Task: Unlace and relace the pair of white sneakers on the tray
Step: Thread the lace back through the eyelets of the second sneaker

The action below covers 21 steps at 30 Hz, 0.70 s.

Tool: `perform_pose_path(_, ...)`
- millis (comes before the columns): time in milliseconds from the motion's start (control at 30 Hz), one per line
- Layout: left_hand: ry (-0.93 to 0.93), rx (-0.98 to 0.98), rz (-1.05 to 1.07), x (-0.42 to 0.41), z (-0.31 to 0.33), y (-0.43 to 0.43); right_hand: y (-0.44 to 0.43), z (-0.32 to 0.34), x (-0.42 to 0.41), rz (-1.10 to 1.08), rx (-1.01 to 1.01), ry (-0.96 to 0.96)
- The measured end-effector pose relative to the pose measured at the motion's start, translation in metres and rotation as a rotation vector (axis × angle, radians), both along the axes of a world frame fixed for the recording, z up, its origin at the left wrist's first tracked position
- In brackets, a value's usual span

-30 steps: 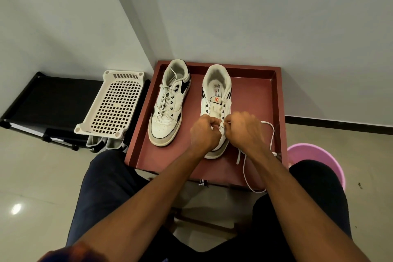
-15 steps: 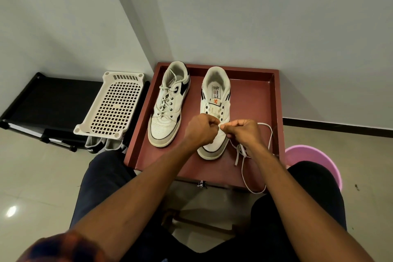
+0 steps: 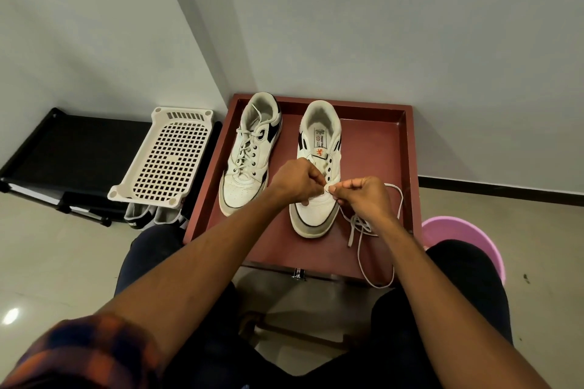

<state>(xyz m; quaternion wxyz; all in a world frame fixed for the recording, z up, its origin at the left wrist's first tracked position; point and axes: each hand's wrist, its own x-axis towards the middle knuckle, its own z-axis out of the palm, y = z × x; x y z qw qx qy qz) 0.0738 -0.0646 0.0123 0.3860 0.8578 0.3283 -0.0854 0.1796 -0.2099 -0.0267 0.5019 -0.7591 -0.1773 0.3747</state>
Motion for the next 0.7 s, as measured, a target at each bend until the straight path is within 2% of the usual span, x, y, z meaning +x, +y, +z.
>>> perform_pose_path(300,-0.087,-0.033,-0.023,-0.003,-0.008,0.004,0.001,-0.004,0.001,0.063,-0.110,-0.195)
perform_pose_path(400,-0.144,-0.032,-0.031,-0.006,-0.011,0.005,0.007,0.004,-0.006,0.078,-0.243,-0.431)
perform_pose_path(467,-0.147,-0.006,-0.040,-0.007,-0.013,0.006,0.010,0.007,-0.010,0.065,-0.279,-0.518)
perform_pose_path(567,-0.126,0.024,-0.049,-0.005,-0.018,0.007,0.010,0.004,-0.009,0.013,-0.269,-0.420)
perform_pose_path(700,-0.071,0.114,-0.070,-0.004,-0.021,0.004,0.008,-0.002,-0.003,-0.066,-0.167,-0.131)
